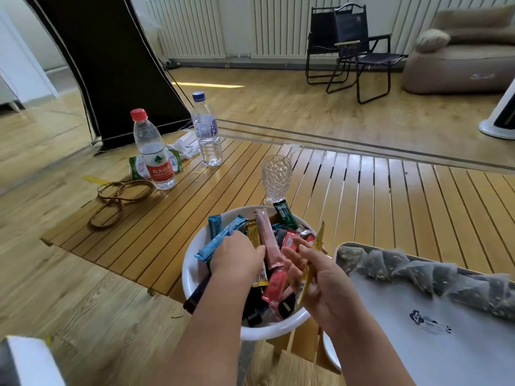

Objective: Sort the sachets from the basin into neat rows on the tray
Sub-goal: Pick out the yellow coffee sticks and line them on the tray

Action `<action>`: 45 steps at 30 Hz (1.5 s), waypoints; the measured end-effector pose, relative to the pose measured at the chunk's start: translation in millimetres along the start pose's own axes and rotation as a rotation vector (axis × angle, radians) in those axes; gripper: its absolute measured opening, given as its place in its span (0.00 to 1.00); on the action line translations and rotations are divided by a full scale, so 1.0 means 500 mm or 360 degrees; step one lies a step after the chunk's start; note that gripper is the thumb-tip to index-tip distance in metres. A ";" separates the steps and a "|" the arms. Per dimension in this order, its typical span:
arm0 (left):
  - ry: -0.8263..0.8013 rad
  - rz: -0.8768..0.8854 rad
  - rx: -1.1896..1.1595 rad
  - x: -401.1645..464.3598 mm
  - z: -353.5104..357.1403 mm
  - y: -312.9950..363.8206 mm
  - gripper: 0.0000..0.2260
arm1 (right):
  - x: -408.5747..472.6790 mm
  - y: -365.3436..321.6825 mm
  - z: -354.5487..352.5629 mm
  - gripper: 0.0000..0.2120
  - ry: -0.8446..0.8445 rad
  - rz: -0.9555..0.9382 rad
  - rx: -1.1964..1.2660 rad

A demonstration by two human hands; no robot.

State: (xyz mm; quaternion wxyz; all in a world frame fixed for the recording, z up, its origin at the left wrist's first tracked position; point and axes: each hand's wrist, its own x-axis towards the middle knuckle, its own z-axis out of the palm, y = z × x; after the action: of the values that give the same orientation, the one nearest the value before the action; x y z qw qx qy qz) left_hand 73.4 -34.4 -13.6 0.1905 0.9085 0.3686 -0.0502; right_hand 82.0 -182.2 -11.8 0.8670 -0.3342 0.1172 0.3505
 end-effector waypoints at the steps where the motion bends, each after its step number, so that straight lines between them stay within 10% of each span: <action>1: 0.0036 -0.0010 0.0000 0.002 0.003 0.007 0.19 | -0.001 0.000 0.000 0.11 -0.0014 0.0000 0.0004; 14: 0.0187 0.0243 -0.0506 -0.033 -0.079 0.001 0.07 | -0.006 -0.005 -0.003 0.15 -0.0044 0.0070 0.0061; 18: -0.0211 0.0547 -0.0958 -0.072 -0.119 0.017 0.04 | -0.013 -0.008 0.000 0.20 -0.0069 0.0000 -0.0043; 24: 0.0487 0.0357 -0.0492 0.010 -0.078 -0.005 0.10 | 0.006 -0.004 -0.021 0.08 0.0100 0.0128 -0.0211; 45: 0.0623 0.0362 -0.0305 0.113 0.042 0.017 0.09 | 0.028 0.005 -0.034 0.20 0.0156 0.0083 -0.0099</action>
State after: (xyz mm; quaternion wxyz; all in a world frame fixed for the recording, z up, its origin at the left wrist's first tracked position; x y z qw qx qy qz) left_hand 121.2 -11.1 -43.4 0.2051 0.9144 0.2968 0.1837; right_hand 91.0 -184.7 -32.1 0.8401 -0.3744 0.1571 0.3596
